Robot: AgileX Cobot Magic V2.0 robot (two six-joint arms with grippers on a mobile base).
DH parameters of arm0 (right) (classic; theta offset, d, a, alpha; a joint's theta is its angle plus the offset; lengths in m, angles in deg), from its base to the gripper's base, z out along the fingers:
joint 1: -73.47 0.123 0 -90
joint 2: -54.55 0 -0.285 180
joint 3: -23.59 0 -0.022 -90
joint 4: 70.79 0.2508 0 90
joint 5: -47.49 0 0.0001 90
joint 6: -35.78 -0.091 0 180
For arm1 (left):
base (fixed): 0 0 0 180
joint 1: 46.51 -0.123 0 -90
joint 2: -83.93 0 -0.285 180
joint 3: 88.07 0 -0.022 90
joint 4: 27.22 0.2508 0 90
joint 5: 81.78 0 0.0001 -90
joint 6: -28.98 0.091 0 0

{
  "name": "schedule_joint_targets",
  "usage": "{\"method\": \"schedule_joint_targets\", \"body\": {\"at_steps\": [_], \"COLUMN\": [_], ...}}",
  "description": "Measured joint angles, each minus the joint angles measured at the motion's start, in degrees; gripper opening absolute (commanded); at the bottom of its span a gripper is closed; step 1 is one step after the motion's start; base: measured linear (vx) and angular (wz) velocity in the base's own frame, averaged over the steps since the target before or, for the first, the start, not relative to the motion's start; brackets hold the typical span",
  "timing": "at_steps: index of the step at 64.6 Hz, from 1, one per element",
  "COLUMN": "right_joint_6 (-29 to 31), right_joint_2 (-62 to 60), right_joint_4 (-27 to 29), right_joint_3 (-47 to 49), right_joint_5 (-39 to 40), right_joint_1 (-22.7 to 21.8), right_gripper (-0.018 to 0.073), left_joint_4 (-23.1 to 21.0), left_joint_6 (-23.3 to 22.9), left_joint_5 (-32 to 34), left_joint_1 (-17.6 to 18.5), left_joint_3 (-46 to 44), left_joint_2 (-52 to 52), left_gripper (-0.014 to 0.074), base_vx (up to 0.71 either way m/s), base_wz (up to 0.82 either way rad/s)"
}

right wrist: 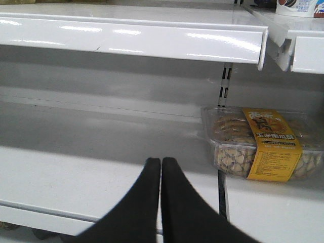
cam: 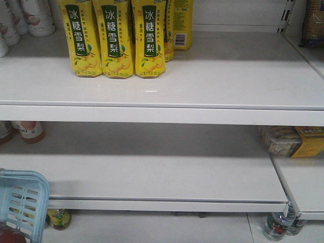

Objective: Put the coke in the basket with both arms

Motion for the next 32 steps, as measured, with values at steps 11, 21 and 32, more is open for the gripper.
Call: {"method": "schedule_joint_targets", "body": {"at_steps": [11,21,32], "right_joint_6": [0.05,0.06,-0.05], "right_joint_2": [-0.06,-1.05,-1.17], "right_joint_4": [-0.18,-2.38,-3.44], "right_joint_3": [-0.16,-2.73,-9.37], "right_joint_5": [0.08,1.97,11.15], "right_joint_1": [0.00,0.00,0.00], "right_gripper": [-0.0010,-0.0010,-0.0010], "left_joint_4": [0.00,0.00,0.00], "left_joint_6": [0.00,0.00,0.00], "left_joint_5": [0.07,0.11,0.11], "left_joint_1": [0.00,0.00,0.00], "left_joint_3": [0.00,0.00,0.00], "left_joint_2": [0.00,0.00,0.00], "left_gripper": [-0.0006,-0.0006,-0.0006], "base_vx": [0.00,0.00,0.00], "base_wz": [0.00,0.00,0.00]}}
